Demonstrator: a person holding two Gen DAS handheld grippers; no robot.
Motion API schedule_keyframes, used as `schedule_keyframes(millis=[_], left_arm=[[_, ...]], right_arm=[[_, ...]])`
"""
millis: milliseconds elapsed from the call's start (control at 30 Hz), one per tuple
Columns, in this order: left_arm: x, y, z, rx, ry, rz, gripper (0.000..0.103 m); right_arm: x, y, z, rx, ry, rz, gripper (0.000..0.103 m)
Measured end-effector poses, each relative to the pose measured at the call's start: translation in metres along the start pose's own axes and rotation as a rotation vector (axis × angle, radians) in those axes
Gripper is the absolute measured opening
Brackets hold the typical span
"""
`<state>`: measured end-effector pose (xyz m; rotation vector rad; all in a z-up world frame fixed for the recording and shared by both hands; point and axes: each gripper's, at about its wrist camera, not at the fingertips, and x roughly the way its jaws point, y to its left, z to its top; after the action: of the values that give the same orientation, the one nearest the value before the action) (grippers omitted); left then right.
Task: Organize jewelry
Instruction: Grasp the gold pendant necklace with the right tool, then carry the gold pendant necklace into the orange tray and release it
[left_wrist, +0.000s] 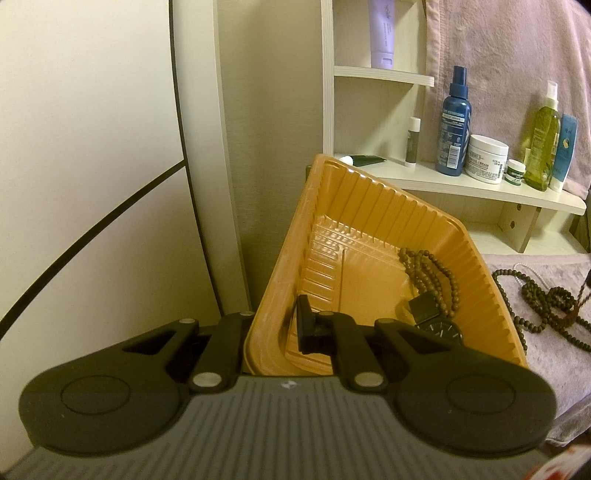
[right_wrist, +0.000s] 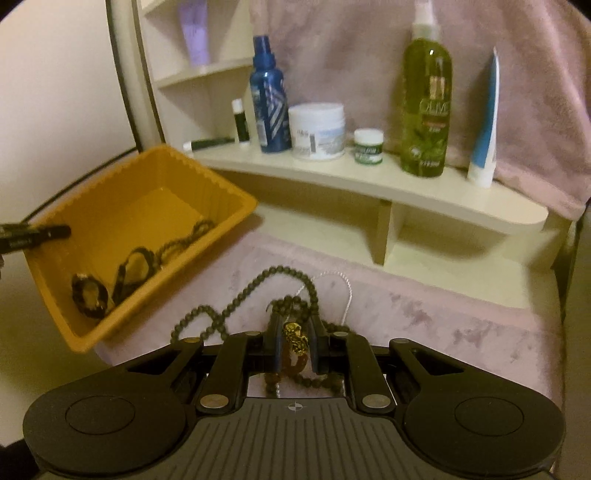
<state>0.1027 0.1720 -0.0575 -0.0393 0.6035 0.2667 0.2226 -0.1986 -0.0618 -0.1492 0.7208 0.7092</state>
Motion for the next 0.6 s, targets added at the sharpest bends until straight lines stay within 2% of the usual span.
schedule_keyframes(millis=[300,600], left_arm=[[0.000,0.000,0.000,0.003,0.001,-0.001,0.009],[0.000,0.000,0.000,0.005,-0.002,-0.003,0.009]], right_arm=[[-0.008,0.013,0.023,-0.024,-0.050,0.031,0.015],[-0.003,0.042,0.061,-0.055,-0.121,0.132,0.015]])
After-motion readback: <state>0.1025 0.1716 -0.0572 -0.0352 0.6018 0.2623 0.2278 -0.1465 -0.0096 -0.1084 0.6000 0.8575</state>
